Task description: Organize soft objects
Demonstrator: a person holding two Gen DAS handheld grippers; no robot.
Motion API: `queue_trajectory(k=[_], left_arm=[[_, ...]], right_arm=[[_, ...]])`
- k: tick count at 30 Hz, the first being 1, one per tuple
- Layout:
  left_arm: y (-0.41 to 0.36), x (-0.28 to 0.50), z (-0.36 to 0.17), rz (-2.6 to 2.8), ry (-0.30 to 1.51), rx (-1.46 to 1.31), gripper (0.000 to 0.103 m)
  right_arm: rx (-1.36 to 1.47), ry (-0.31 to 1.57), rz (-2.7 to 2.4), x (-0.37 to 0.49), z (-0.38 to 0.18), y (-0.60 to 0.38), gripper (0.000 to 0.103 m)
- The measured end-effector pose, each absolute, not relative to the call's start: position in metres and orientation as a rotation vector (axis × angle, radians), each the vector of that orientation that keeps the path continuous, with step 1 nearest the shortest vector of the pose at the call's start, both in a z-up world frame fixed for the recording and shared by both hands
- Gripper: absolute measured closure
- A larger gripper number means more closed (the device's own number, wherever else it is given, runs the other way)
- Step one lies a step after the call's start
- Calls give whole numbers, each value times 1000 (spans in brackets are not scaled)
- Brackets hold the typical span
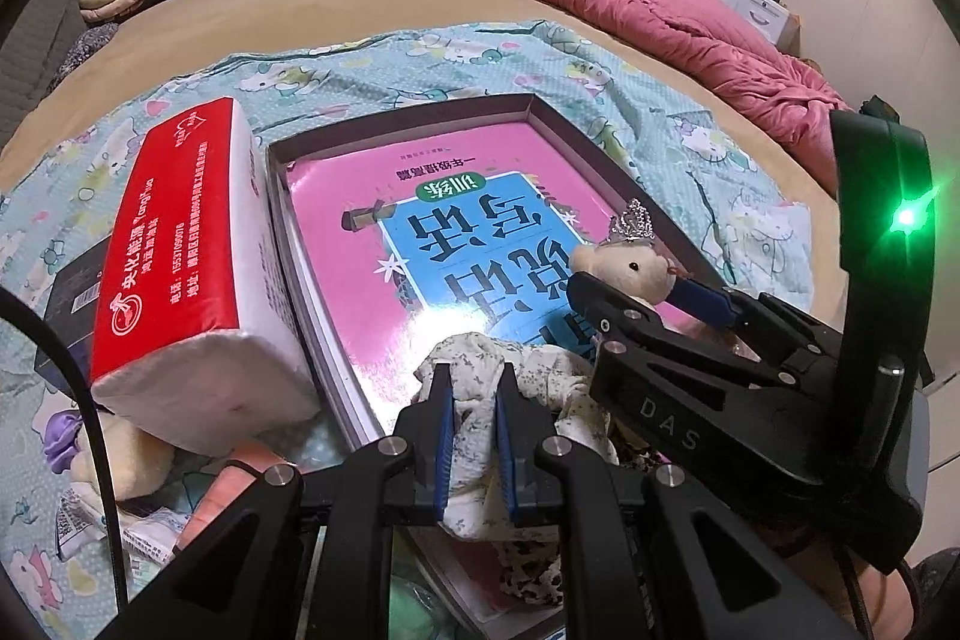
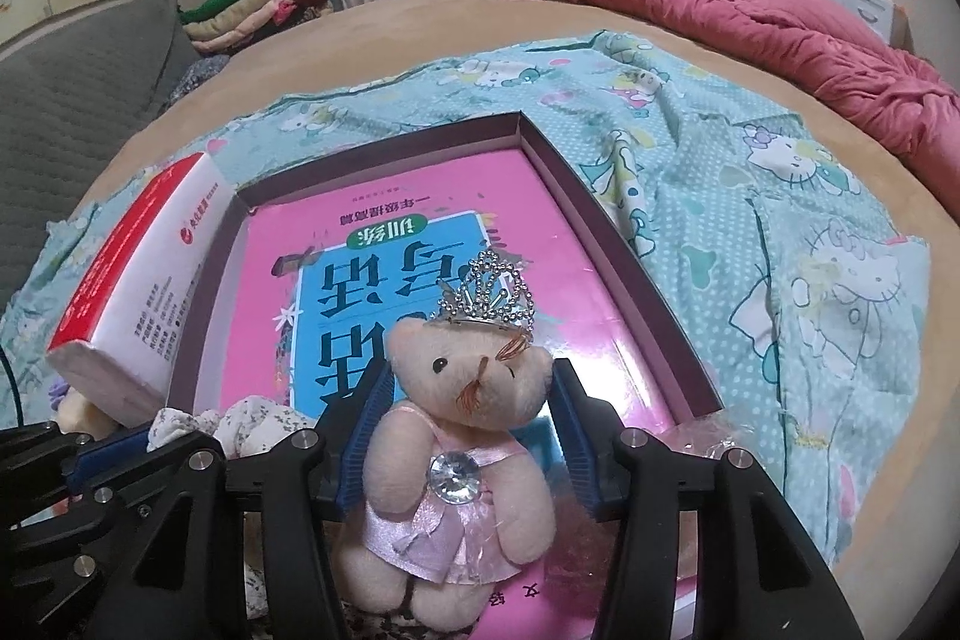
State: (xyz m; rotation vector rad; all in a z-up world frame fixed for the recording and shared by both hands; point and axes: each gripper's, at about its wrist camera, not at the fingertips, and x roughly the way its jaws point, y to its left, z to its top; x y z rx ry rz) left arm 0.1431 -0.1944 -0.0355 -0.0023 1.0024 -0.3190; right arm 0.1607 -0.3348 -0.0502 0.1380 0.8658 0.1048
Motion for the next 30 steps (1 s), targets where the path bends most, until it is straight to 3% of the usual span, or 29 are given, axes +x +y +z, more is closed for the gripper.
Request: queue_trajectory(k=[8,16,24,28,30], left_arm=[[-193,147,-39,-313,1020,-12,90],[-193,150,-37,-320,1027,-32,89],[-192,150,-35,-311,1024,-33,71],[-192,150,-33,-314,1019,-28,66],[-192,149,-31,-315,1017,-24,58]], right_arm=[[160,852,111,159,-48,-339,43],[234,766,71,152,-33,-357,31],[274,722,51,148,-25,-369,30],[278,725,55,149,-25,-369,30],[276,724,57,148,-25,-369,30]])
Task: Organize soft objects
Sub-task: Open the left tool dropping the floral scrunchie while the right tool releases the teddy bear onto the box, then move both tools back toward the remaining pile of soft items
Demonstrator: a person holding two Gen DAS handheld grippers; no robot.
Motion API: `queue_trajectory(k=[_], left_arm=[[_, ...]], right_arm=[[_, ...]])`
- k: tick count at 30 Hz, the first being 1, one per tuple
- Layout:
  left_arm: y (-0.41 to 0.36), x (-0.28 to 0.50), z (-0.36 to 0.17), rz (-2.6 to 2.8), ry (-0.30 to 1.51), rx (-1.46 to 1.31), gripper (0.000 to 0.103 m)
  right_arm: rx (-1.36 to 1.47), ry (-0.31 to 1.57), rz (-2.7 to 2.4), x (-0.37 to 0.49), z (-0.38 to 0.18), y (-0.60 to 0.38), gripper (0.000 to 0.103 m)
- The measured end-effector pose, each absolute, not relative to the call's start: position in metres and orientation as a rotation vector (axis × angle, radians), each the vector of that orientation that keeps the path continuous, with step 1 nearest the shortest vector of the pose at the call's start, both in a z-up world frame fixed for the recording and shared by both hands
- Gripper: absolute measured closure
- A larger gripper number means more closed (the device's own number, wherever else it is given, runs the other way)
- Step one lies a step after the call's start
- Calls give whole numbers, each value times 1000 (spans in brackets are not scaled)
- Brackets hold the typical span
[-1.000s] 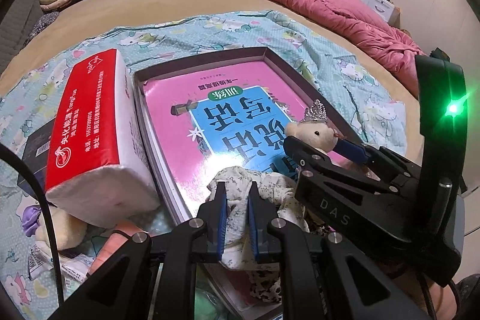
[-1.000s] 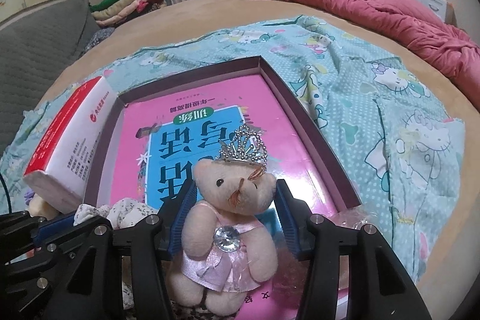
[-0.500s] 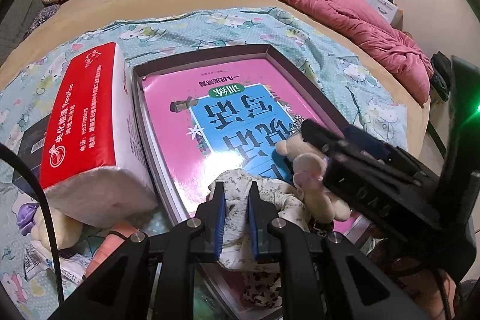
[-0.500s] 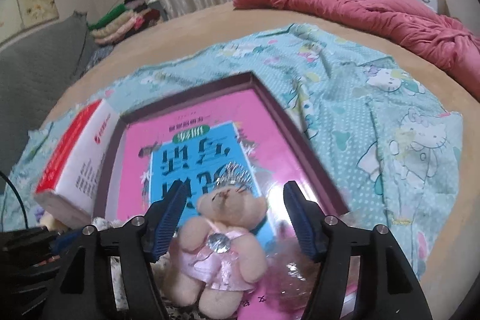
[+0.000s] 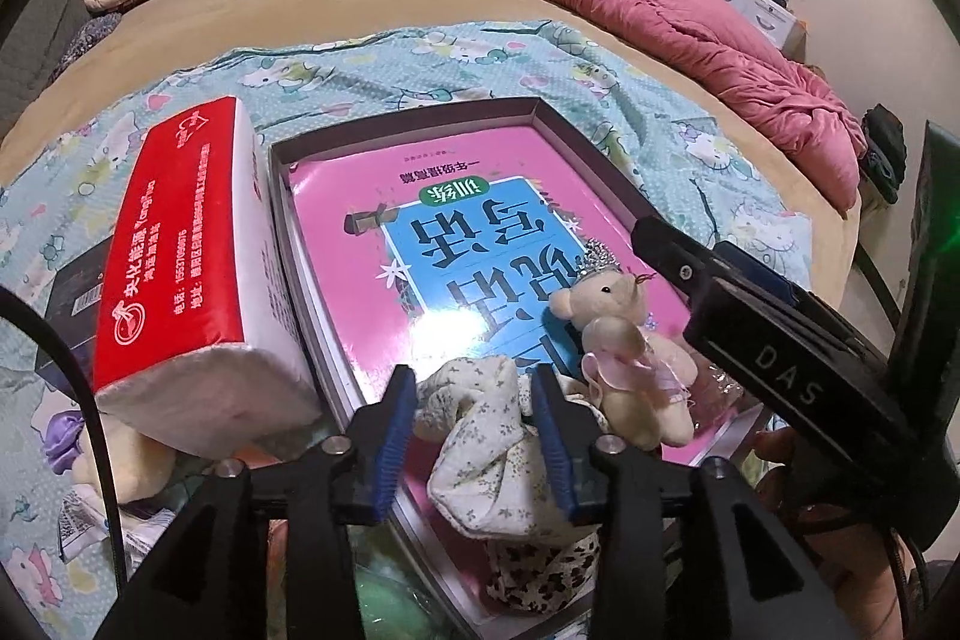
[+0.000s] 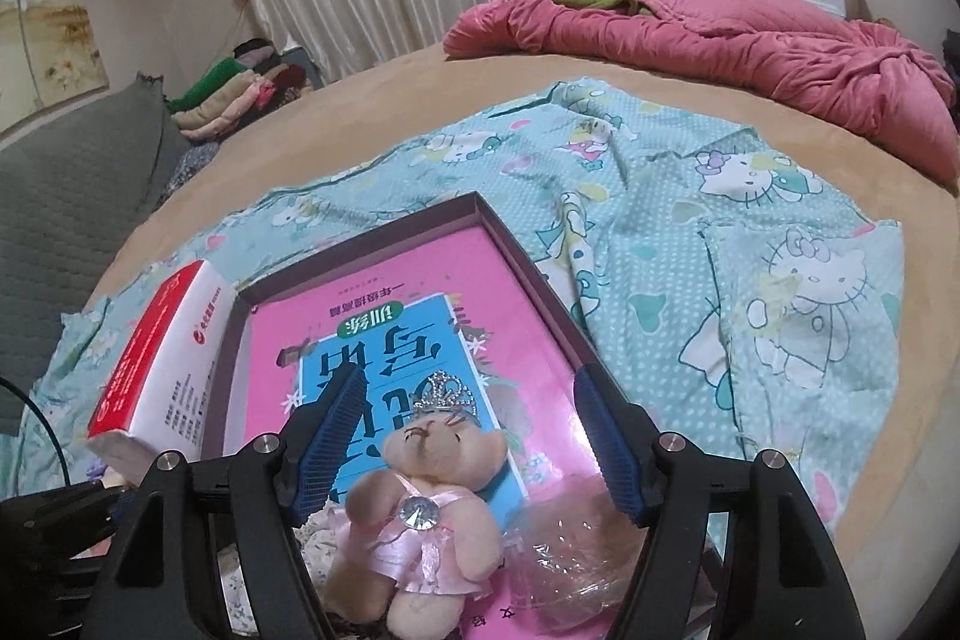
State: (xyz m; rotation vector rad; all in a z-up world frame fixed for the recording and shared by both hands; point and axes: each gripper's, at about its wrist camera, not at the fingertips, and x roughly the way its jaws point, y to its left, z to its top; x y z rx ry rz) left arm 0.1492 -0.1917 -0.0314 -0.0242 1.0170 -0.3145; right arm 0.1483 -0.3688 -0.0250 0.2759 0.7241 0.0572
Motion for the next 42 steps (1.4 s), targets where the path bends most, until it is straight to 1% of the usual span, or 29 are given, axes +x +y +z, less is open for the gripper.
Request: queue_trajectory(k=[2,5,7,9,11,17,29,42], left_arm=[[-191,148,-29,-314,1013,-26,52],[-192,148,-26,-312,1012,-21,51],[-192,147,-24,-310,1010,-18,48],[-192,146,-23,-308,1004,-17,41],[-191,144,-20,-310,998,-12,40],[-189,140,-12,-306,981,-7,33],[-179,125,6,-286,955,10,26],[-135,105,31,-233,925,-30,24]], right_arm=[[274,723,58,148,-25,-368,29],[266,723,56,147,-25,-367,29],[264,722,54,147,-25,-367,29],[268,722,56,147,-25,-367,29],[264,721,53,147,-25,-366,26],[270,715,54,146,-23,-368,25],[284,693,58,139,-17,-368,23],[274,616,91,119,7,-357,23]])
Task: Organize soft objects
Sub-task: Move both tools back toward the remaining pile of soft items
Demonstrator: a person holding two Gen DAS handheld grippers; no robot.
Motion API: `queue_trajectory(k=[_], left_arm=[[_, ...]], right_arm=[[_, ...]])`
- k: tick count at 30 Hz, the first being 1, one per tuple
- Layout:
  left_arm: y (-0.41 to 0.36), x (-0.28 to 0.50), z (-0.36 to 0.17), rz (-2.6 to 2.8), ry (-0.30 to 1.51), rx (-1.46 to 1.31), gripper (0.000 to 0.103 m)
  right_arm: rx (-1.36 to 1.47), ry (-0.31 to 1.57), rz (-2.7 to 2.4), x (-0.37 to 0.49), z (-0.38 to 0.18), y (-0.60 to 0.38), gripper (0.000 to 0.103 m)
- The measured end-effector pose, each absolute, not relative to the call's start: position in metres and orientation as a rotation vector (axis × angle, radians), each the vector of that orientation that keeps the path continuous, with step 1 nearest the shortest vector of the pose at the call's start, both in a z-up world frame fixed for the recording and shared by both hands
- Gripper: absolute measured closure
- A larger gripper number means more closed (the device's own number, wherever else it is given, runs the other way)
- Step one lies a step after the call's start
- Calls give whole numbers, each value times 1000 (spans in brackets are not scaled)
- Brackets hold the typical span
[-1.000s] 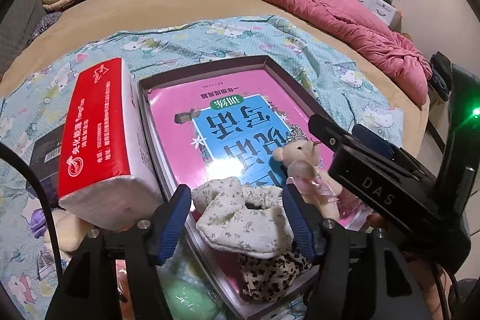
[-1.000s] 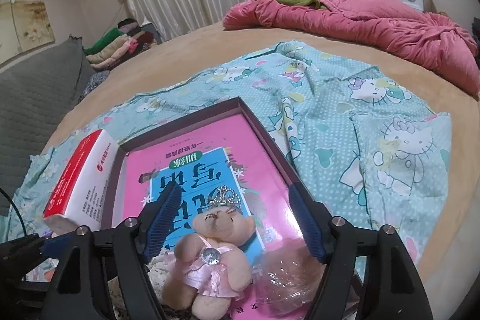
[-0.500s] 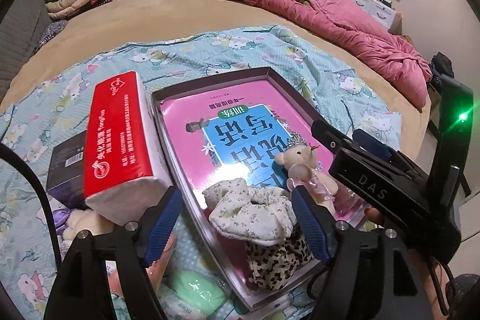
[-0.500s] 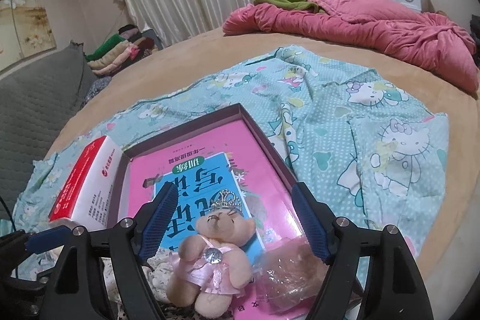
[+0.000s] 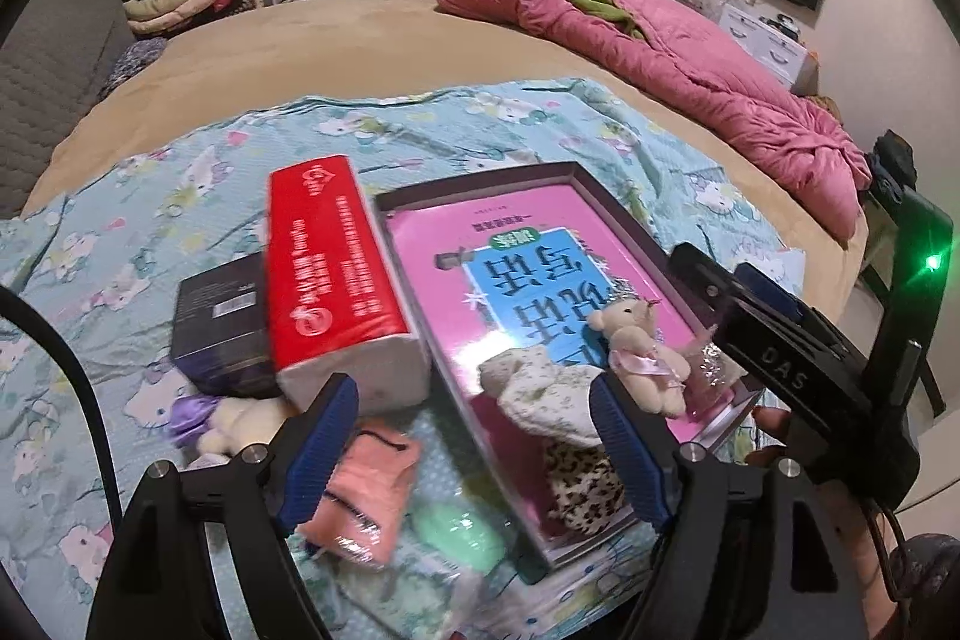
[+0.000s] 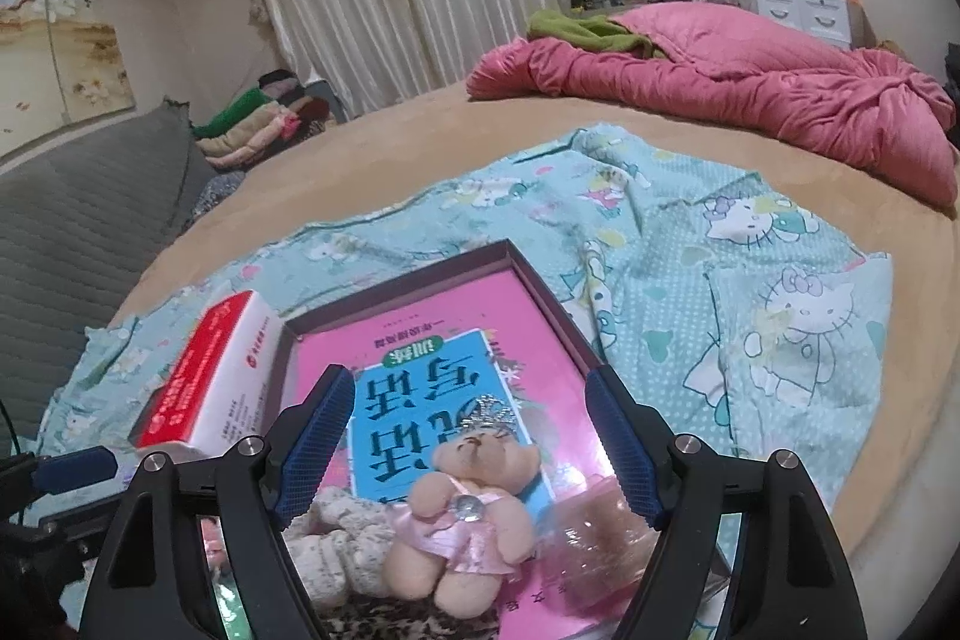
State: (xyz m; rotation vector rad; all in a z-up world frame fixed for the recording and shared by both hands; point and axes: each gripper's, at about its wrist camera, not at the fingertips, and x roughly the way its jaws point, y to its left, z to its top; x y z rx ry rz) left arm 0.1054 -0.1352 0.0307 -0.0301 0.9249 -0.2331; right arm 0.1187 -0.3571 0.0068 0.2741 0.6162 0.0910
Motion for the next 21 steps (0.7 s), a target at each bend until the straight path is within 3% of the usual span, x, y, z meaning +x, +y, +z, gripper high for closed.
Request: queue_trajectory(k=[21], left_arm=[[-57,86,61,-121,875,-111,23]], right_arm=[[213,533,211,79,54,-314,22]])
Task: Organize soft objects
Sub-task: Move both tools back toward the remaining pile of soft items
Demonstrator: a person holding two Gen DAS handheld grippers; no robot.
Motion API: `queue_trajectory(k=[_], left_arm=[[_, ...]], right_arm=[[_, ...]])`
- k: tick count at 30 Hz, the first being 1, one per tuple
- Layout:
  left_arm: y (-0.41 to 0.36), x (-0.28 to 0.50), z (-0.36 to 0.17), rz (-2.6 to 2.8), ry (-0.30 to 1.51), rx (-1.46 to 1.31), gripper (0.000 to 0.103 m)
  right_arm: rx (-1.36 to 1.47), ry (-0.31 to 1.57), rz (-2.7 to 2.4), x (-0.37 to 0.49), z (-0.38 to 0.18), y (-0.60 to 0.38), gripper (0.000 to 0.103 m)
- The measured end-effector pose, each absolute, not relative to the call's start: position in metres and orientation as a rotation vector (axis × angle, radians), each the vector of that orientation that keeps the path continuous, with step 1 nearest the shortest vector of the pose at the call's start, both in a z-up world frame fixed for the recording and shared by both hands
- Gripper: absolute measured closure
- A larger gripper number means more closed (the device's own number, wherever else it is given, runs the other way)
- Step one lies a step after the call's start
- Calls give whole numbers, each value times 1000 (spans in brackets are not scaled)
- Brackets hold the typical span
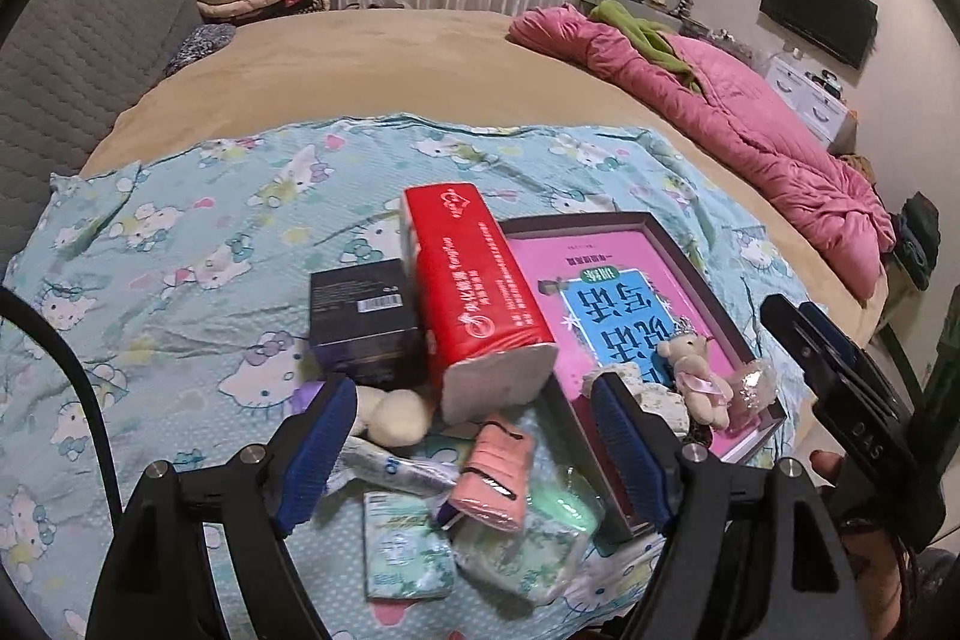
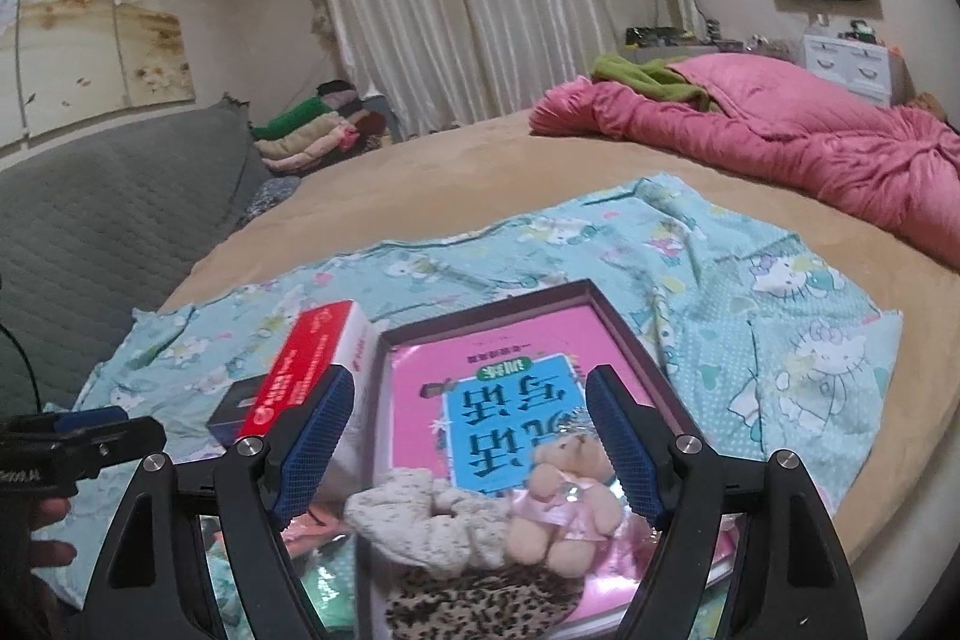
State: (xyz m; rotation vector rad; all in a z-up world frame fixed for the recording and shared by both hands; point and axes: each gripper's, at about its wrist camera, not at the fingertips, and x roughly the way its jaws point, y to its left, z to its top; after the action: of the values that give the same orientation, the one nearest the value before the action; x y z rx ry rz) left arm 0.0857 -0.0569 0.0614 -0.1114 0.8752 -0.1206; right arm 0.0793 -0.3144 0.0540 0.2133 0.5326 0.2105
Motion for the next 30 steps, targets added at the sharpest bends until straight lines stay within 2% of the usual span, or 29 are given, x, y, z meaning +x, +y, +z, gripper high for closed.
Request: queue_trajectory(k=[30], left_arm=[[50,66,45,42,907,-269,23]], right_arm=[[-30,596,468,37,51,-236,22]])
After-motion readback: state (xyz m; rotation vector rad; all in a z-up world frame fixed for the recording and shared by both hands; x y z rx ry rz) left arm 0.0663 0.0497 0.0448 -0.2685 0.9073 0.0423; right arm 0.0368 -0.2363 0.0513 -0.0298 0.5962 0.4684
